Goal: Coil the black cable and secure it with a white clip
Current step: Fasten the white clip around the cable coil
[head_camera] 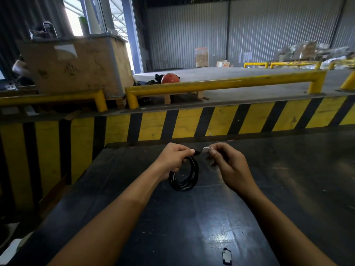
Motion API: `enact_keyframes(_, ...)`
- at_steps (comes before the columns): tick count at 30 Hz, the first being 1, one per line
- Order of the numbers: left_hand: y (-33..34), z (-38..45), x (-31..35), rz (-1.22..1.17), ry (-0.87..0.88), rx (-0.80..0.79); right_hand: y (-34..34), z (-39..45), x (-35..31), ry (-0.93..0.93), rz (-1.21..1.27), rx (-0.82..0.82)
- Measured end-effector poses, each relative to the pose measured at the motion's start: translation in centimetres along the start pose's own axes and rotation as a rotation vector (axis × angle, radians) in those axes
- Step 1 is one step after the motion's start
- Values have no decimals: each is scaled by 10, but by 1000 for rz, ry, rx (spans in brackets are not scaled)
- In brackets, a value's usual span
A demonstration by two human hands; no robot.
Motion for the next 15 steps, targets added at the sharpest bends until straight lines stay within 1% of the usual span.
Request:
enact_keyframes(2, 5, -2, 3, 5, 20, -50, 1, 0, 0, 78, 188, -13)
enact_keyframes(4, 7, -2, 4, -41, 43, -62, -3, 3, -2, 103, 281, -4)
enact_keyframes(5, 5, -2, 4, -64, 54, -44, -5, 4, -4, 110, 300, -2)
enact_keyframes(8, -4, 2, 2, -117, 95, 74, -7, 7, -10, 136, 316, -36)
enact_keyframes(11, -8, 4, 3, -159, 152, 174, 1, 3, -13, 184, 349, -127)
enact_keyframes(15, -11, 7, 7, -109, 229, 297, 20, -3, -12, 268, 382, -204)
Point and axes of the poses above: each hand's wrist, its own z-axis towards the middle knuckle, its own y-axis out of the palm, x = y × z, the point moved 5 cm from there along z, towards the middle knuckle, and after that the axes turned 6 degrees about -z, right-handed, at the moved point
